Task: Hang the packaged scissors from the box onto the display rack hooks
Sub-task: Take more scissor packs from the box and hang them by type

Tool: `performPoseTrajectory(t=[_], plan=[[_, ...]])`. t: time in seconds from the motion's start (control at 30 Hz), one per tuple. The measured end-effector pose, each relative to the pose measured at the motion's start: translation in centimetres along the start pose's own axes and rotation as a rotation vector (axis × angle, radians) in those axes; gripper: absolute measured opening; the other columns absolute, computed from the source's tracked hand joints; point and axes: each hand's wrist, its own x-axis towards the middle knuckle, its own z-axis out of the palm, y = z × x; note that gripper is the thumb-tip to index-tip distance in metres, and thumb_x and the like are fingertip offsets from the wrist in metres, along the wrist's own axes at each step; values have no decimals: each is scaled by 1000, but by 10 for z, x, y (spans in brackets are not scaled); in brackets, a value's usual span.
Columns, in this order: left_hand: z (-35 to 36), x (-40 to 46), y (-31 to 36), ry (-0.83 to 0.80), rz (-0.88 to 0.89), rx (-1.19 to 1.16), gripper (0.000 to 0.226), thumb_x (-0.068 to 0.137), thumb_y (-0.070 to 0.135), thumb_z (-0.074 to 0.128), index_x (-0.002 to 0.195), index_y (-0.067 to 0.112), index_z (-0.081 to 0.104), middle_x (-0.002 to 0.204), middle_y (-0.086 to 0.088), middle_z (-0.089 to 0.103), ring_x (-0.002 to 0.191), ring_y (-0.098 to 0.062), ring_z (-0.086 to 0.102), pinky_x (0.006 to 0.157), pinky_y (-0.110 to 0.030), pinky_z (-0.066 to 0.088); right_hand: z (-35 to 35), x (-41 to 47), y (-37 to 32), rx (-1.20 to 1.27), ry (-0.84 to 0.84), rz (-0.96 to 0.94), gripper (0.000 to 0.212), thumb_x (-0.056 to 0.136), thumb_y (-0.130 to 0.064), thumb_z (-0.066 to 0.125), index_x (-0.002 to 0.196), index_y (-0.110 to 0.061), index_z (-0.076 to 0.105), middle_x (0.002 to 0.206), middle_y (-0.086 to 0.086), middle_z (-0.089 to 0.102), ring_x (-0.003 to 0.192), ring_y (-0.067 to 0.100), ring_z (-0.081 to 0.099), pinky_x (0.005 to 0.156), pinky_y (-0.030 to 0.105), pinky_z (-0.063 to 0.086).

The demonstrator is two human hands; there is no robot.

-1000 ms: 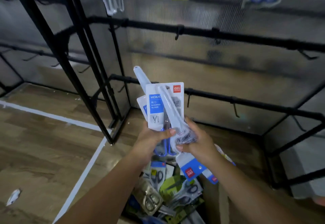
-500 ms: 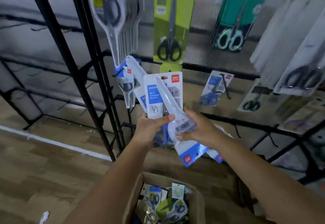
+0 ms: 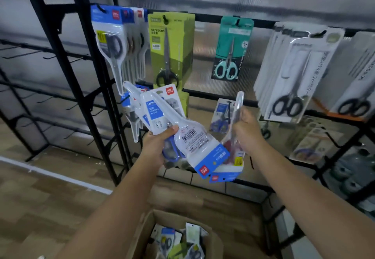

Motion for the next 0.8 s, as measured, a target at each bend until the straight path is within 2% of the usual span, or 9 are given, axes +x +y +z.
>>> performPoseTrajectory(t=[0.07, 0.13, 0.23, 0.33, 0.43, 0.5, 0.57, 0.63, 0.8], plan=[[3, -6, -6, 86, -20, -7, 23, 76, -5, 71, 89, 13, 64, 90, -5, 73, 79, -20, 69, 69, -37, 58, -17, 5, -6, 81, 101, 36, 36, 75, 20, 38, 78, -12, 55, 77, 9, 60, 81, 27, 59, 63, 31, 52], [5, -11, -11, 156, -36, -16, 26, 75, -3, 73, 92, 12, 62, 100, -9, 69, 86, -24, 67, 80, -44, 55, -32, 5, -12, 151, 95, 29, 30, 73, 22, 44, 79, -5, 55, 81, 15, 62, 81, 29, 60, 69, 36, 54], [6, -18, -20, 235, -72, -24, 33, 73, 1, 76, 101, 9, 61, 109, -12, 68, 94, -30, 66, 87, -51, 52, -43, -7, -26, 339, 8, -64, 29, 74, 24, 50, 70, -4, 53, 67, 3, 67, 66, 17, 66, 56, 24, 52], [9, -27, -29, 257, -109, -34, 33, 73, 3, 77, 101, 9, 62, 107, -13, 69, 86, -27, 67, 80, -46, 54, -45, -18, -42, 473, -98, -170, 41, 74, 24, 50, 56, -11, 61, 84, -2, 69, 83, 13, 65, 70, 25, 53], [16, -36, -33, 240, -140, -33, 40, 72, 4, 78, 108, 7, 61, 109, -14, 69, 94, -32, 67, 86, -55, 52, -44, -28, -48, 656, -290, -136, 57, 79, 21, 47, 44, -21, 65, 99, -9, 68, 89, 5, 64, 73, 21, 53], [19, -40, -33, 226, -153, -13, 48, 71, 6, 79, 115, 7, 59, 109, -14, 69, 97, -32, 66, 85, -55, 52, -41, -34, -45, 694, -333, -101, 46, 78, 16, 54, 52, -20, 63, 110, 0, 66, 96, 10, 65, 80, 30, 53], [20, -42, -33, 220, -145, -9, 50, 71, 6, 79, 117, 7, 58, 108, -13, 69, 95, -32, 67, 76, -49, 55, -38, -37, -41, 781, -326, -41, 17, 77, 8, 59, 70, -8, 58, 95, 10, 71, 91, 19, 69, 82, 38, 53], [21, -44, -34, 214, -131, -22, 50, 71, 4, 79, 117, 6, 58, 107, -14, 69, 92, -31, 67, 71, -45, 55, -34, -37, -36, 922, -261, 70, 9, 82, 7, 56, 80, -2, 55, 82, 10, 72, 84, 22, 69, 81, 39, 53], [24, -49, -39, 242, -144, -34, 43, 73, 3, 77, 112, 6, 59, 112, -15, 67, 103, -33, 64, 92, -54, 49, -23, -38, -29, 1256, -127, 305, 3, 91, 0, 50, 93, -1, 53, 92, 18, 65, 87, 29, 66, 73, 44, 54]])
